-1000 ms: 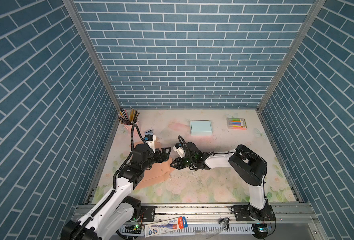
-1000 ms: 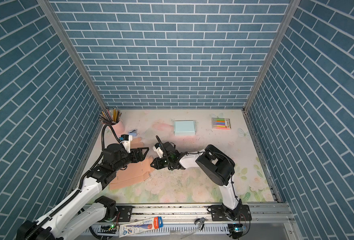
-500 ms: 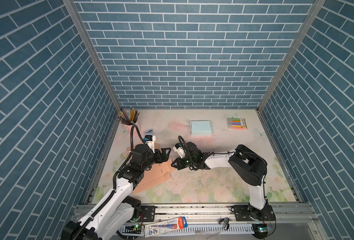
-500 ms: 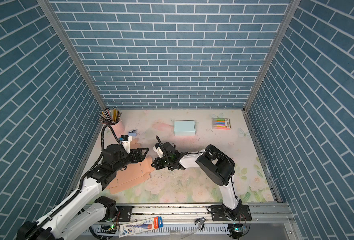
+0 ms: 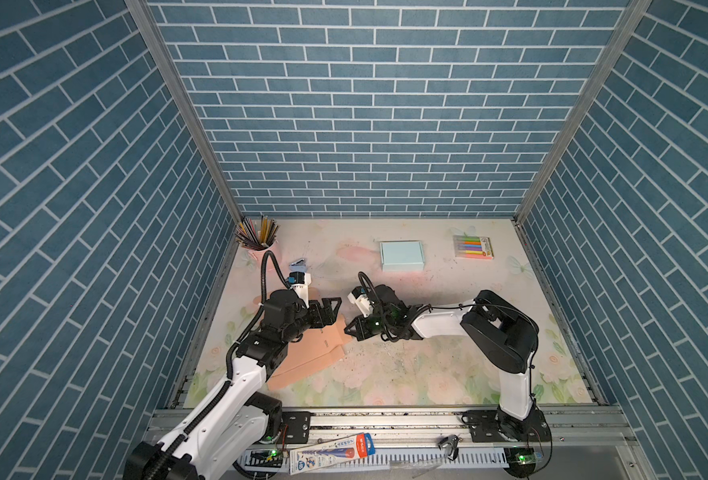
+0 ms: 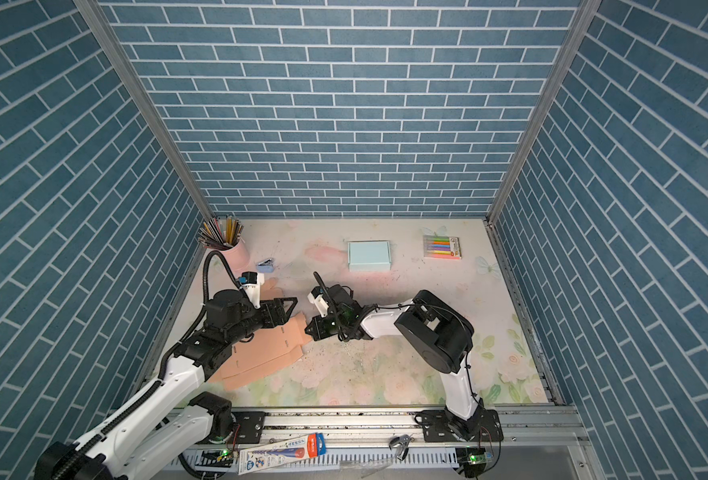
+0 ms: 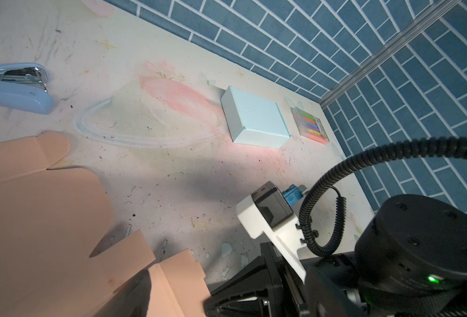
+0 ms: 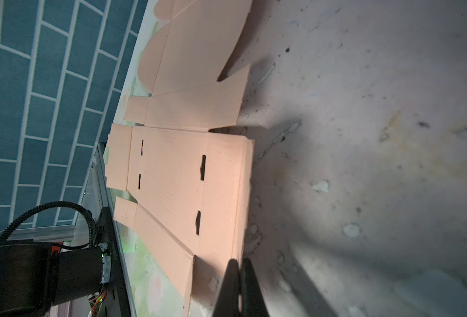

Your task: Fold the paper box

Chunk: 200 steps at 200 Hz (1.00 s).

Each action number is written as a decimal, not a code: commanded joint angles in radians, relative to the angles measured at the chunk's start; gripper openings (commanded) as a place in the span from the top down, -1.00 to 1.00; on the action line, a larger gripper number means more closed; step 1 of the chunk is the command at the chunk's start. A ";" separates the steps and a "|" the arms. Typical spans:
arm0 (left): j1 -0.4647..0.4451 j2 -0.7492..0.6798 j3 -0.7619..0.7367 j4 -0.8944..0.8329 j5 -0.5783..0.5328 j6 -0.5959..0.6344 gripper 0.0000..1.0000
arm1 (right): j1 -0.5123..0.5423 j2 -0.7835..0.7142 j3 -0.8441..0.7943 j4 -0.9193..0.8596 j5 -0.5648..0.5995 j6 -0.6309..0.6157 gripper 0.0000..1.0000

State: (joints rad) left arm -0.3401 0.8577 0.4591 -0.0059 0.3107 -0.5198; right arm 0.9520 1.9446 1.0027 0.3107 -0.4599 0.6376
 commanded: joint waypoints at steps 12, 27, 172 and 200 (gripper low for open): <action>0.007 0.029 -0.012 0.032 0.026 0.011 -0.76 | -0.071 -0.112 -0.067 -0.100 0.017 -0.083 0.92; 0.009 0.039 -0.015 0.039 0.034 0.015 -0.77 | -0.108 -0.147 -0.098 -0.137 0.001 -0.114 0.92; 0.008 0.117 -0.037 0.099 0.087 0.022 -0.76 | -0.396 -0.320 -0.153 -0.575 -0.023 -0.477 0.60; 0.009 0.123 -0.040 0.104 0.098 0.018 -0.77 | -0.400 -0.354 -0.151 -0.567 -0.021 -0.450 0.19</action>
State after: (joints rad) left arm -0.3386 0.9821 0.4343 0.0666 0.3885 -0.5045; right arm 0.5503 1.6470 0.8570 -0.2253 -0.4885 0.2077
